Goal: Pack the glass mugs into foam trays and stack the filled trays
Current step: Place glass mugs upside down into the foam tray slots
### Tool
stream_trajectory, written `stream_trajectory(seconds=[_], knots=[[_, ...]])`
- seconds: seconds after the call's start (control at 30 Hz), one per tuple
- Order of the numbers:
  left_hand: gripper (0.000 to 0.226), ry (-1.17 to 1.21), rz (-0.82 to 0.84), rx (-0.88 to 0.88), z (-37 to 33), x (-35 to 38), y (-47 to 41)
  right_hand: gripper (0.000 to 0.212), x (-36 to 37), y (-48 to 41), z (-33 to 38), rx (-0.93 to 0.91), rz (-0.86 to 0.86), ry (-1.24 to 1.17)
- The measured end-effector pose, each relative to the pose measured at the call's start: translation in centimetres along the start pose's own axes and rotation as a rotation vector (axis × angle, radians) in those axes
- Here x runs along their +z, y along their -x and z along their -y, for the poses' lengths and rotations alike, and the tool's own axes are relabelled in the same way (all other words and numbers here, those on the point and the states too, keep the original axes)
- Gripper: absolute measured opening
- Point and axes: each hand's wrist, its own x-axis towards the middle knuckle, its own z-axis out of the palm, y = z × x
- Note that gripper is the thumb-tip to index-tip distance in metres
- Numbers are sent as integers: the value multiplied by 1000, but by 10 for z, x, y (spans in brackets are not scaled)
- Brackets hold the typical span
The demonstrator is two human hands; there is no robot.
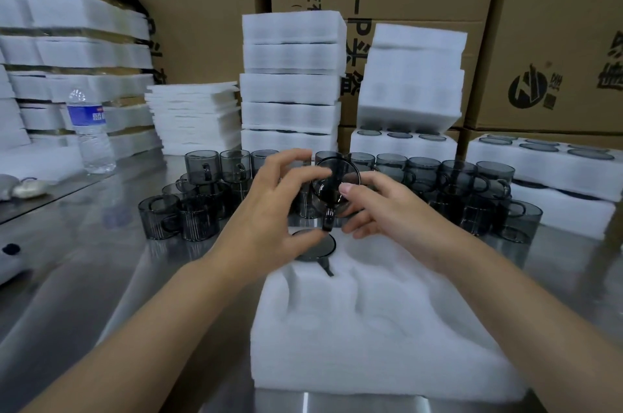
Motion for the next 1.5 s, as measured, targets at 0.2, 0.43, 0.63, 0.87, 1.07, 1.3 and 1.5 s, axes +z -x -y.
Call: stream_trajectory(seconds=[0.2, 0.43, 0.63, 0.87, 1.07, 1.3, 1.5], knots=[[96, 114, 64, -102, 3, 3, 1, 25, 1, 2, 2, -16, 4, 8], [89, 147, 37, -119, 4, 3, 2, 30, 3, 6, 8, -29, -20, -44], [73, 115, -4, -127, 6, 5, 4, 23, 3, 8, 11, -43, -52, -35], [66, 79, -5, -136, 8, 7, 4, 15, 1, 10, 11, -85, -103, 45], [60, 76, 9, -151, 5, 6, 3, 34, 1, 11, 14, -87, -124, 61], [60, 77, 11, -149, 3, 6, 4, 38, 2, 12, 14, -54, -144, 67], [66, 94, 9, -122, 3, 4, 3, 47, 3, 13, 15, -54, -125, 113]])
